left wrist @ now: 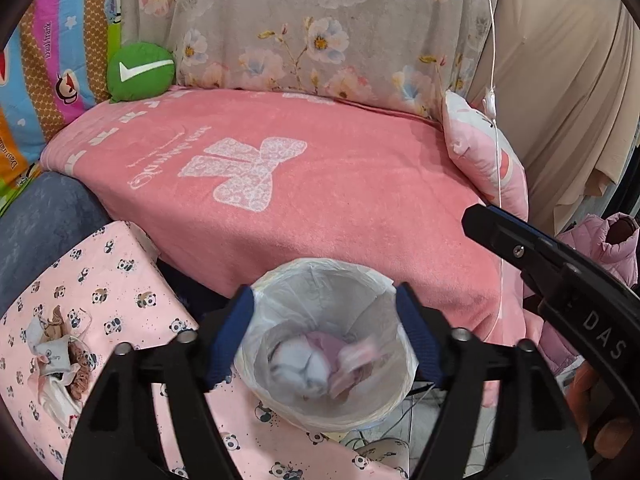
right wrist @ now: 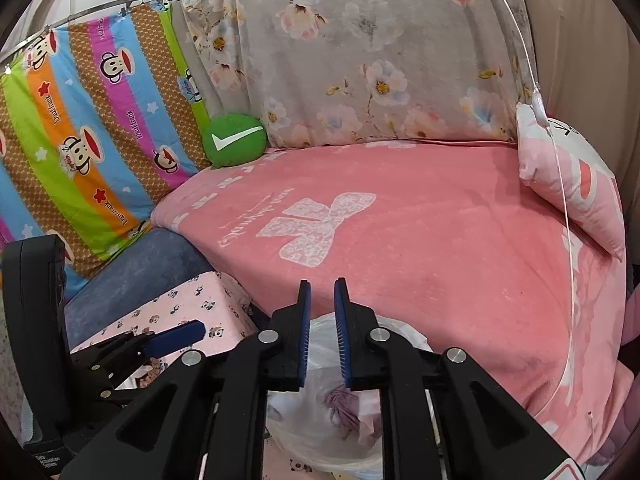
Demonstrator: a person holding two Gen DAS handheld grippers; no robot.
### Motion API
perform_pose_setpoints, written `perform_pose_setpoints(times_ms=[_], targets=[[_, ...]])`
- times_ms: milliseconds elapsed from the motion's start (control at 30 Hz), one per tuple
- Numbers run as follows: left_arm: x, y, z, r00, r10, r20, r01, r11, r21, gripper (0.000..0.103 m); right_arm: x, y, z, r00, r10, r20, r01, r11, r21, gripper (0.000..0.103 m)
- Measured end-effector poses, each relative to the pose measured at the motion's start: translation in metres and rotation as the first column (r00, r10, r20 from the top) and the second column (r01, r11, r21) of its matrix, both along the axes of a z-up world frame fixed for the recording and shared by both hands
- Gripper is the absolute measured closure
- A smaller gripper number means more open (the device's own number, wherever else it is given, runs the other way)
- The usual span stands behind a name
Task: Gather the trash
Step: 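Open the left gripper to drop the sock into the wastebasket, then return the left gripper to the pile and grasp the pink cloth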
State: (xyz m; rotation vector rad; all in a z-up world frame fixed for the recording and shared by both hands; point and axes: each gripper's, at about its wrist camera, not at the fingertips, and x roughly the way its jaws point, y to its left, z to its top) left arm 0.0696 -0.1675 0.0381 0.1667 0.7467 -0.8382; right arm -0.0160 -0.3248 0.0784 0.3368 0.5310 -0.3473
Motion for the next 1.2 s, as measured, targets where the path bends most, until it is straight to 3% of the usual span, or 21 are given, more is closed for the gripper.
perform_pose_setpoints(times_ms=[500, 1033, 1200], targets=[[0.003, 0.016, 0.002, 0.998, 0.06, 0.024, -0.06, 0.998, 0.002, 0.027, -0.006, 0.01, 0.002, 1.0, 0.017, 0.016, -0.016, 1.0, -0.007, 0.073], [0.027, 0.101, 0.007, 0.969, 0.24, 0.052, -0.24, 0.971, -0.008, 0.027, 0.018, 0.071, -0.003, 0.992, 0.126, 0.005, -0.126, 0.992, -0.006, 0.072], [0.036, 0.134, 0.003, 0.954, 0.292, 0.067, -0.292, 0.956, 0.0, 0.027, 0.029, 0.099, -0.008, 0.986, 0.169, -0.004, -0.169, 0.986, -0.001, 0.065]])
